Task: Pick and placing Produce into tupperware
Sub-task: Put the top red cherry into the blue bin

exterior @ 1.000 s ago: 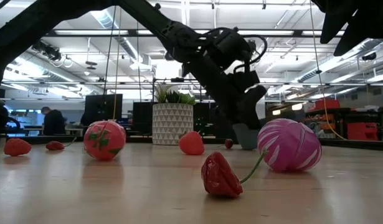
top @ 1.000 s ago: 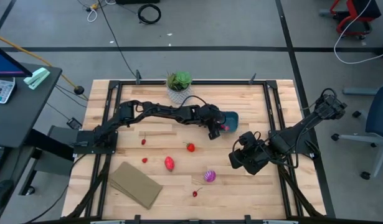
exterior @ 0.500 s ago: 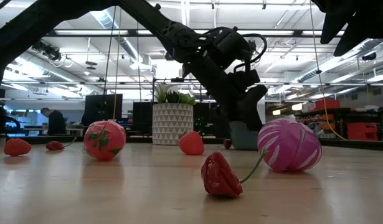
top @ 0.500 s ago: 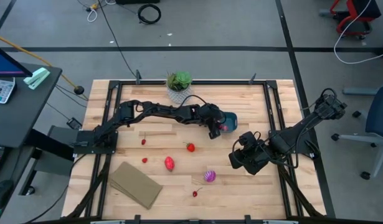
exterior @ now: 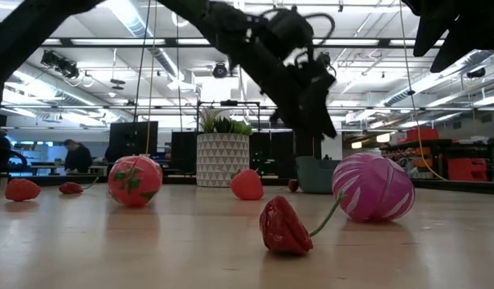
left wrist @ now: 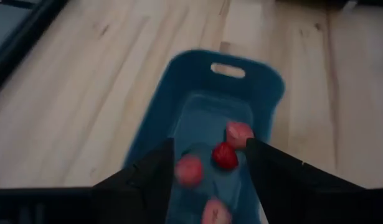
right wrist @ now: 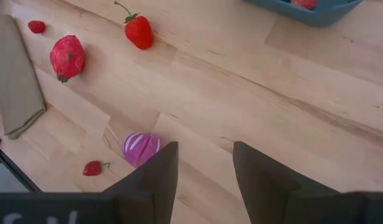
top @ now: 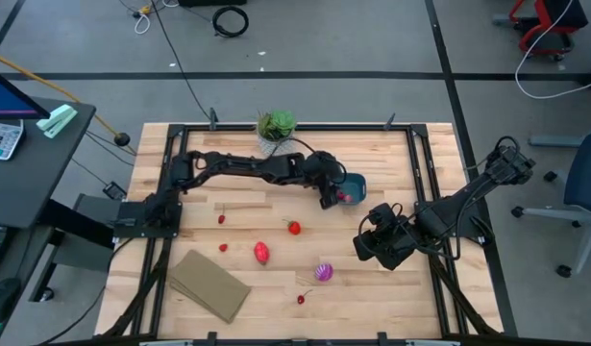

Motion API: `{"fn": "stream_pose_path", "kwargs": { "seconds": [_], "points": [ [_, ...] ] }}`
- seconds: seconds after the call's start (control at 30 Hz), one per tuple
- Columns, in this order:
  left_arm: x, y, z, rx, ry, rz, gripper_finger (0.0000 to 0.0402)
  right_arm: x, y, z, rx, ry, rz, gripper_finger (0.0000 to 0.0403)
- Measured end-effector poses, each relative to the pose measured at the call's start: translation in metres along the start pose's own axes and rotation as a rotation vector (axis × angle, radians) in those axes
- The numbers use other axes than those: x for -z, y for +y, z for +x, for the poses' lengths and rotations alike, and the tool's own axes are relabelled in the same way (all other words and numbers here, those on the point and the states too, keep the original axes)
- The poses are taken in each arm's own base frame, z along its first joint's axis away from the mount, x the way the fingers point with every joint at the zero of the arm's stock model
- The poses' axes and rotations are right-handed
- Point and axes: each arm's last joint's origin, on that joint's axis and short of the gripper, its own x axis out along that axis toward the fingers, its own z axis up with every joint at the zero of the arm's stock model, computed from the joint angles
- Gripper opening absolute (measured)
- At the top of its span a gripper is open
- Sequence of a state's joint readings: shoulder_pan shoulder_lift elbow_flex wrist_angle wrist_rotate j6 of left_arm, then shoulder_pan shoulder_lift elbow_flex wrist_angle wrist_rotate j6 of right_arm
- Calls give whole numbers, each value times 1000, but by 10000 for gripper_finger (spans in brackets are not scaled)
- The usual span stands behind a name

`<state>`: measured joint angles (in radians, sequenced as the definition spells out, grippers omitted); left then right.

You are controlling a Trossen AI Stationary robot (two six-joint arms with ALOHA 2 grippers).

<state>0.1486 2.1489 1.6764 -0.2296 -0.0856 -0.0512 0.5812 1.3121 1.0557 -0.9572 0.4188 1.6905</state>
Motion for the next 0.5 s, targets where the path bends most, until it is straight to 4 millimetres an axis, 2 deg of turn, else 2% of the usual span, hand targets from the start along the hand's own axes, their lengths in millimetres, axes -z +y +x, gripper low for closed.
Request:
{"fn": "stream_pose_path", "kwargs": {
  "seconds": [0.13, 0.2, 0.4, 0.5],
  "points": [
    [-8, 2, -29, -1, 57, 66, 196, 0, 0, 0, 0, -1, 0, 163],
    [-3, 5, -36, -3, 145, 99, 193, 0, 0, 0, 0, 0, 0, 163],
    [19, 13, -47, -2, 399, 167, 199, 0, -1, 0, 7, -7, -4, 163],
    [26, 14, -41, 6, 439, 205, 203, 0, -1, 0, 8, -11, -5, 163]
  ]
}}
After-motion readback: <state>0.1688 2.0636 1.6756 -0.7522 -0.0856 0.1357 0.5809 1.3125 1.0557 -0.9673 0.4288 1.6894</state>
